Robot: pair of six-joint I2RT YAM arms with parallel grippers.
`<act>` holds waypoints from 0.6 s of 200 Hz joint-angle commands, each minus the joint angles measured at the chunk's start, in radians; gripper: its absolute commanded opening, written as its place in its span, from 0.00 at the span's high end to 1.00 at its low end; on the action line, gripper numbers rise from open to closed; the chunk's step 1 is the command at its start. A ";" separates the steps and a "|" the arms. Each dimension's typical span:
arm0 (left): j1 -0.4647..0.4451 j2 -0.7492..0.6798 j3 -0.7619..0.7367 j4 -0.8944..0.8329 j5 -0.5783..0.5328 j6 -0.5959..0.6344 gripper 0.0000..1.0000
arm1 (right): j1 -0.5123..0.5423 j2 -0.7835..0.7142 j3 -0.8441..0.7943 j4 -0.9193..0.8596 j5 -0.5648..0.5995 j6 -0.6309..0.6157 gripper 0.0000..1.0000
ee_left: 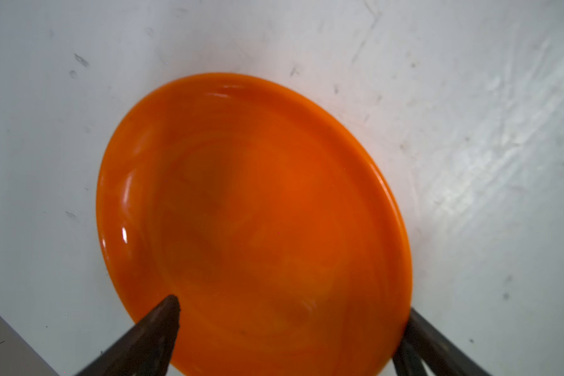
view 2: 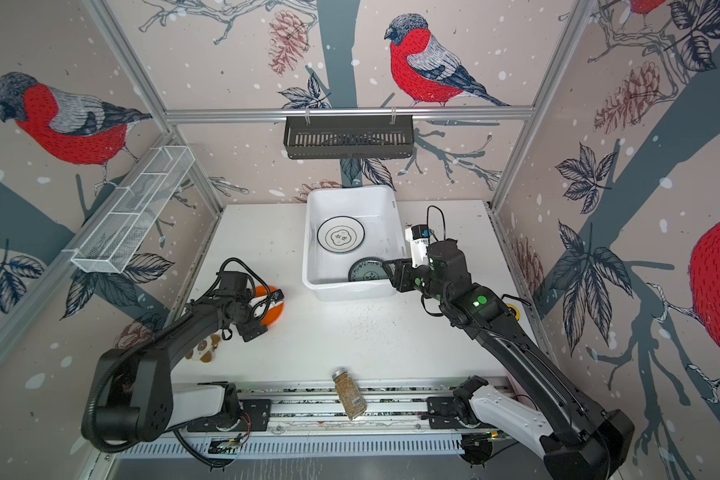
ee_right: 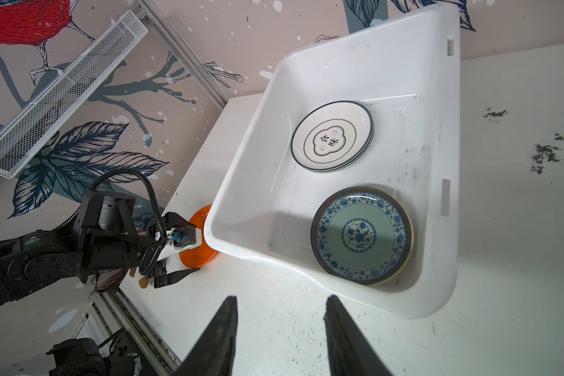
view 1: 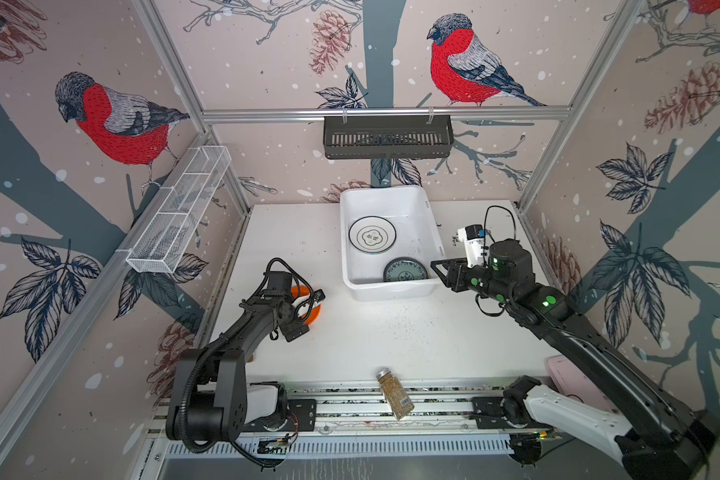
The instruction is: Place the plates into the plastic bin on the countertop
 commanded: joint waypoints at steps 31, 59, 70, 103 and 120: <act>0.027 0.019 0.087 -0.126 0.077 -0.053 0.03 | -0.003 -0.014 0.016 -0.002 -0.004 -0.010 0.54; 0.028 -0.005 0.155 -0.228 0.137 -0.085 0.03 | -0.007 -0.015 0.008 0.000 -0.003 -0.010 0.54; 0.029 -0.011 0.181 -0.253 0.157 -0.108 0.03 | -0.006 -0.016 0.003 0.002 -0.005 -0.010 0.54; 0.063 0.011 0.284 -0.322 0.239 -0.172 0.02 | -0.006 -0.020 -0.006 0.013 -0.011 -0.009 0.54; 0.107 0.053 0.346 -0.357 0.288 -0.199 0.02 | -0.006 -0.025 -0.009 0.019 -0.017 -0.010 0.54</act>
